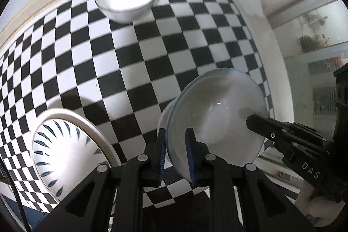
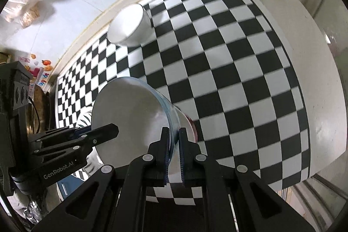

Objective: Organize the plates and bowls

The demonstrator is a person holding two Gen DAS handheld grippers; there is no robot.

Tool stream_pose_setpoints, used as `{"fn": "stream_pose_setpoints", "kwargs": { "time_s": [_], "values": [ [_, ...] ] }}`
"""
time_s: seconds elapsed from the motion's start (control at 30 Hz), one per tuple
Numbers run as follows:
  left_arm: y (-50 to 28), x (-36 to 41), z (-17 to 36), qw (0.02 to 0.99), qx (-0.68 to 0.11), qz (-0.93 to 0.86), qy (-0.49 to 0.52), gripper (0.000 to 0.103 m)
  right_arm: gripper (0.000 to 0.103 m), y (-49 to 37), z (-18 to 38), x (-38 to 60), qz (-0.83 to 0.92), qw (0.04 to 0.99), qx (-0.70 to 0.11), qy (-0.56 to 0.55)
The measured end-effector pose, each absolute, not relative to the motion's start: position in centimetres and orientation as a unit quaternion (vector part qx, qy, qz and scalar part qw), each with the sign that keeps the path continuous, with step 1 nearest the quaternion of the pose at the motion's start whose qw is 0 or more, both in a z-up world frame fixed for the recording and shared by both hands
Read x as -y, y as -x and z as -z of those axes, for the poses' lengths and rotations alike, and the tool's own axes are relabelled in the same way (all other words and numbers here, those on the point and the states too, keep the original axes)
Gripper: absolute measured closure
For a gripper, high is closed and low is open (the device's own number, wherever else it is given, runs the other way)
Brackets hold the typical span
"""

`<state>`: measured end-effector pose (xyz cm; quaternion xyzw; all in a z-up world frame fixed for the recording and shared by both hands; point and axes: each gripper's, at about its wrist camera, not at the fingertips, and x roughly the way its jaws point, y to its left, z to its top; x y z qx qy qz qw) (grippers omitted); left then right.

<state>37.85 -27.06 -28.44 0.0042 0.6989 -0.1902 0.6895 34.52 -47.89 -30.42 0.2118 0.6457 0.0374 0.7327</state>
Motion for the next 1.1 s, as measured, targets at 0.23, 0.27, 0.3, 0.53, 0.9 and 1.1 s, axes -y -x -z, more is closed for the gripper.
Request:
{"fn": "stream_pose_setpoints", "kwargs": {
  "time_s": [0.23, 0.27, 0.3, 0.53, 0.9, 1.1],
  "values": [
    [-37.1, 27.6, 30.2, 0.678, -0.712, 0.184, -0.023, 0.088, 0.093, -33.5, 32.4, 47.7, -0.034, 0.720, -0.660, -0.211],
    [-37.1, 27.7, 30.3, 0.678, -0.712, 0.182, -0.027, 0.088, 0.093, -33.4, 32.6, 47.7, -0.034, 0.718, -0.663, -0.209],
    [-37.1, 27.8, 30.5, 0.678, -0.712, 0.180, -0.031, 0.088, 0.093, -33.5, 32.7, 47.6, -0.033, 0.717, -0.664, -0.208],
    [-36.8, 28.3, 31.3, 0.678, -0.713, 0.171, -0.054, 0.088, 0.093, -33.7, 33.9, 47.3, -0.035, 0.707, -0.676, -0.203],
    [-36.5, 28.4, 32.0, 0.680, -0.712, 0.161, -0.068, 0.088, 0.094, -34.0, 34.5, 47.5, -0.038, 0.699, -0.687, -0.194],
    [-36.5, 28.4, 32.0, 0.681, -0.712, 0.158, -0.066, 0.088, 0.094, -34.1, 34.4, 47.4, -0.040, 0.699, -0.690, -0.186]
  ]
}}
